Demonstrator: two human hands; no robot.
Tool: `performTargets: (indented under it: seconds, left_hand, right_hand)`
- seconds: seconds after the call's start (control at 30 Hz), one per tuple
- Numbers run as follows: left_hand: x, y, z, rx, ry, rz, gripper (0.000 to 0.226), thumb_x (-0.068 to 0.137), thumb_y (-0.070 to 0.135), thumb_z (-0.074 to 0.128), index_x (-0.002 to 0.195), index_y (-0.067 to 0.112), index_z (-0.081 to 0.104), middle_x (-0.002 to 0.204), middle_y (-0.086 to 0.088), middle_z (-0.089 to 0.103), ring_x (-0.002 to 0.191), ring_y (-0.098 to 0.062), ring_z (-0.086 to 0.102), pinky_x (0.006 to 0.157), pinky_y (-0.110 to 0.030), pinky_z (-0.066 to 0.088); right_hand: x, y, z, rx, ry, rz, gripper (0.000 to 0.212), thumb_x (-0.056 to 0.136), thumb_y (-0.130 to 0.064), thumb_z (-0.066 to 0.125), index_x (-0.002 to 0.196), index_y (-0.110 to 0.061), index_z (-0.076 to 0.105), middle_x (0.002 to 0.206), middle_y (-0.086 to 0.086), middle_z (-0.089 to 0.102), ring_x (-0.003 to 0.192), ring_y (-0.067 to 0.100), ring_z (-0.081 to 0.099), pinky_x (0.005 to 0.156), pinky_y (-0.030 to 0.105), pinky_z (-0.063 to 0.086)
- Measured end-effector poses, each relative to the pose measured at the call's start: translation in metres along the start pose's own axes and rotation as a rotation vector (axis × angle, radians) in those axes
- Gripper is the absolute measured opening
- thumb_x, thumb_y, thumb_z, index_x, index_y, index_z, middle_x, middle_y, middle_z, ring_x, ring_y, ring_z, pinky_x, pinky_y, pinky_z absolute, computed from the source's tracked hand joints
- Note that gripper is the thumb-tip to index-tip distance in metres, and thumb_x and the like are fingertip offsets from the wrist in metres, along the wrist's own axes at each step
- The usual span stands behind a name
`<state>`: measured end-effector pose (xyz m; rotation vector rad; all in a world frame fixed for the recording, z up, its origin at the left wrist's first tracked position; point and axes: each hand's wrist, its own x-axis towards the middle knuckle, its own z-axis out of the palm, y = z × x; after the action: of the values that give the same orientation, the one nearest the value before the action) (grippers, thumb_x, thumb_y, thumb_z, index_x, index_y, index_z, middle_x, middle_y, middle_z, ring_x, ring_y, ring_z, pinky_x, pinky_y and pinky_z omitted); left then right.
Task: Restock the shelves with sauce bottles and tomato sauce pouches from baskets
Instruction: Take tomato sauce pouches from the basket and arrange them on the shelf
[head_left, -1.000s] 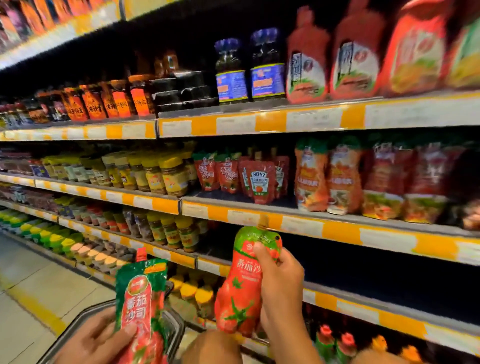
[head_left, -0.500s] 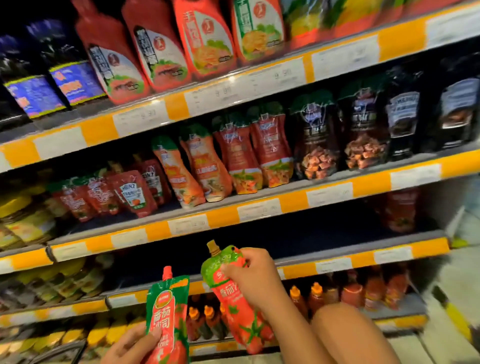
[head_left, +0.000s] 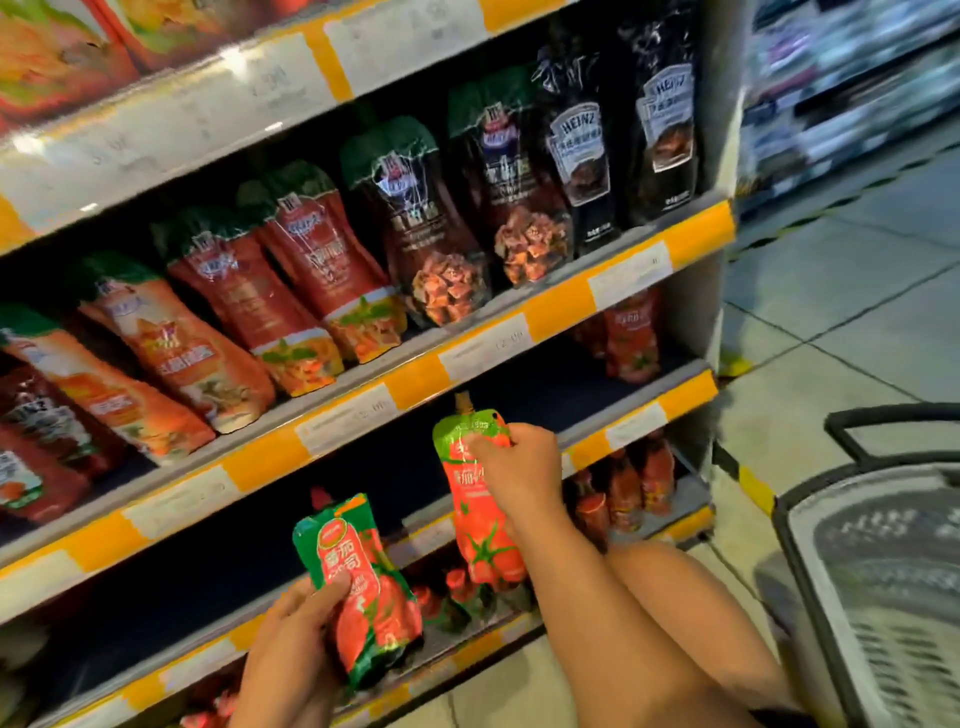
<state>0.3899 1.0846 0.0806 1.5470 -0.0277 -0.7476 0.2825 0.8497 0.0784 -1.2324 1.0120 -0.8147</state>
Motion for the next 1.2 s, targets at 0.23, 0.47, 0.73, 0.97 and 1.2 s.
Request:
performTargets:
  seconds: [0.23, 0.47, 0.73, 0.97, 1.2]
  left_hand:
    - [0.034, 0.011, 0.059, -0.018, -0.064, 0.039, 0.049, 0.089, 0.016, 0.07, 0.128, -0.01, 0.059, 0.118, -0.034, 0.069, 0.107, -0.048, 0.069, 0.084, -0.051, 0.061]
    - [0.056, 0.022, 0.111, 0.03, -0.099, 0.061, 0.054, 0.09, 0.012, 0.074, 0.136, -0.005, 0.051, 0.118, -0.026, 0.072, 0.106, -0.041, 0.073, 0.093, -0.058, 0.057]
    - [0.083, 0.03, 0.173, -0.011, -0.088, 0.028, 0.064, 0.087, 0.007, 0.077, 0.145, 0.005, 0.051, 0.117, -0.02, 0.074, 0.098, -0.034, 0.077, 0.077, -0.054, 0.063]
    - [0.096, 0.028, 0.2, -0.051, -0.089, 0.078, 0.065, 0.087, 0.003, 0.076, 0.146, 0.015, 0.052, 0.117, -0.015, 0.076, 0.097, -0.031, 0.077, 0.076, -0.05, 0.062]
    - [0.098, 0.027, 0.221, -0.042, -0.136, 0.177, 0.03, 0.09, 0.001, 0.075, 0.11, 0.02, 0.065, 0.109, -0.004, 0.078, 0.09, -0.022, 0.078, 0.079, -0.042, 0.059]
  right_hand:
    - [0.058, -0.026, -0.055, 0.09, 0.218, 0.018, 0.034, 0.073, -0.032, 0.075, 0.054, -0.015, 0.054, 0.051, 0.0, 0.05, 0.051, 0.021, 0.05, 0.05, 0.043, 0.043]
    - [0.092, -0.035, -0.092, 0.187, 0.305, -0.063, 0.043, 0.086, -0.015, 0.07, 0.057, -0.021, 0.039, 0.048, -0.013, 0.033, 0.048, 0.011, 0.028, 0.047, 0.026, 0.025]
    - [0.114, -0.043, -0.127, 0.167, 0.394, -0.291, 0.023, 0.093, -0.019, 0.064, 0.08, -0.003, 0.054, 0.067, -0.003, 0.051, 0.058, 0.01, 0.042, 0.057, 0.032, 0.036]
    - [0.124, -0.042, -0.137, 0.094, 0.426, -0.394, 0.03, 0.098, -0.023, 0.061, 0.073, -0.021, 0.045, 0.067, -0.008, 0.049, 0.059, 0.005, 0.042, 0.06, 0.035, 0.037]
    - [0.153, -0.048, -0.159, 0.084, 0.45, -0.463, 0.024, 0.093, -0.017, 0.055, 0.076, -0.013, 0.039, 0.07, -0.002, 0.04, 0.062, 0.006, 0.035, 0.059, 0.031, 0.031]
